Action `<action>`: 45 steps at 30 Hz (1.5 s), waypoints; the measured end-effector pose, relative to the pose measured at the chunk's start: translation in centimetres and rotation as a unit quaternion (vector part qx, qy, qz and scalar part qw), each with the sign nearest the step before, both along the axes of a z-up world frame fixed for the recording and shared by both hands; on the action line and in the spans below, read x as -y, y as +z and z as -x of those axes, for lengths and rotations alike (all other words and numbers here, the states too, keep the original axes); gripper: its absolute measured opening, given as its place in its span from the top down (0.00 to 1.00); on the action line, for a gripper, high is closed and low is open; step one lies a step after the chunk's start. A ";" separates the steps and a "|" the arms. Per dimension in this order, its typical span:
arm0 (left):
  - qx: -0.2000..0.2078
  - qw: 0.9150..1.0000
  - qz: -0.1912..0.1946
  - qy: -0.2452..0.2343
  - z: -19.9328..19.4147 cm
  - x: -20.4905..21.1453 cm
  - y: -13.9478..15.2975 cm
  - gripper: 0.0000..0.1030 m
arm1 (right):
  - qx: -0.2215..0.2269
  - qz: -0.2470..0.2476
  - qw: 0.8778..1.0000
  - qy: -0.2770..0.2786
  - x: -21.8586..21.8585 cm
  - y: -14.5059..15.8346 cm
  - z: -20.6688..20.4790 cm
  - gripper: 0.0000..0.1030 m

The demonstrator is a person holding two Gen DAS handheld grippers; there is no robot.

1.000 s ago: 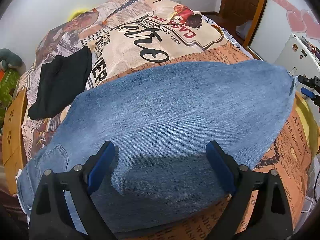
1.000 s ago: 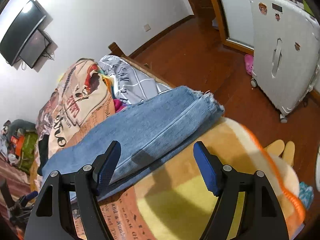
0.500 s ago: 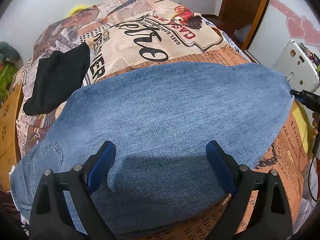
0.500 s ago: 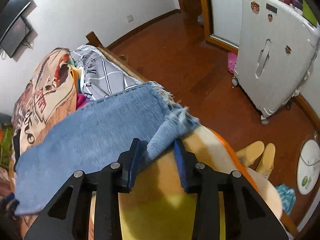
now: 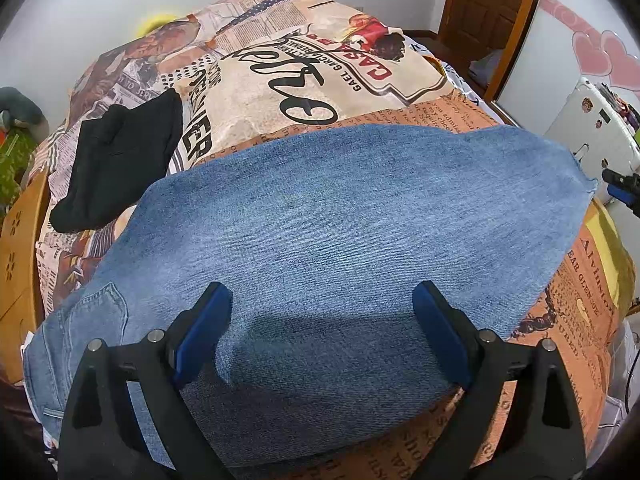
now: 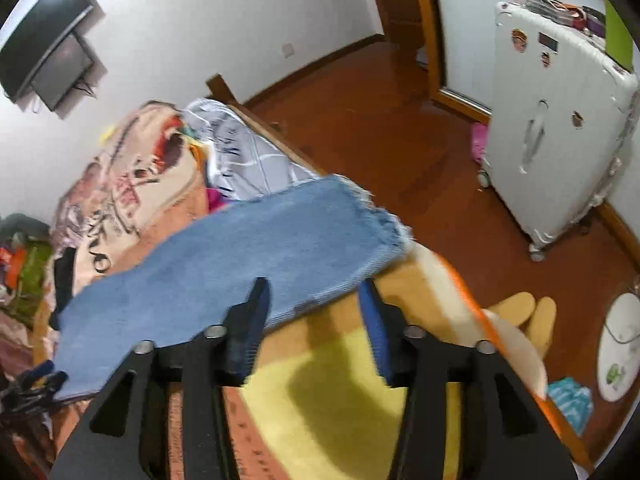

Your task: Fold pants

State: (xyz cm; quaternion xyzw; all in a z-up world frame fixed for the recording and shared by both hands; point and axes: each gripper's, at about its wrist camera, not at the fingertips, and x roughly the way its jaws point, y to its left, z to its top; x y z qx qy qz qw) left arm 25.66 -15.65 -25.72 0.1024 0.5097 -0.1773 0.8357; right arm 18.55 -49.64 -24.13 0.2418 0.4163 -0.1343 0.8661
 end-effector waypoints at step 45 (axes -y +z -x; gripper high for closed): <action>0.037 0.992 -0.050 0.109 -4.7 -6.0 1.1 0.08 | -0.043 -0.018 0.993 0.112 4.5 -4.6 -9.3 0.88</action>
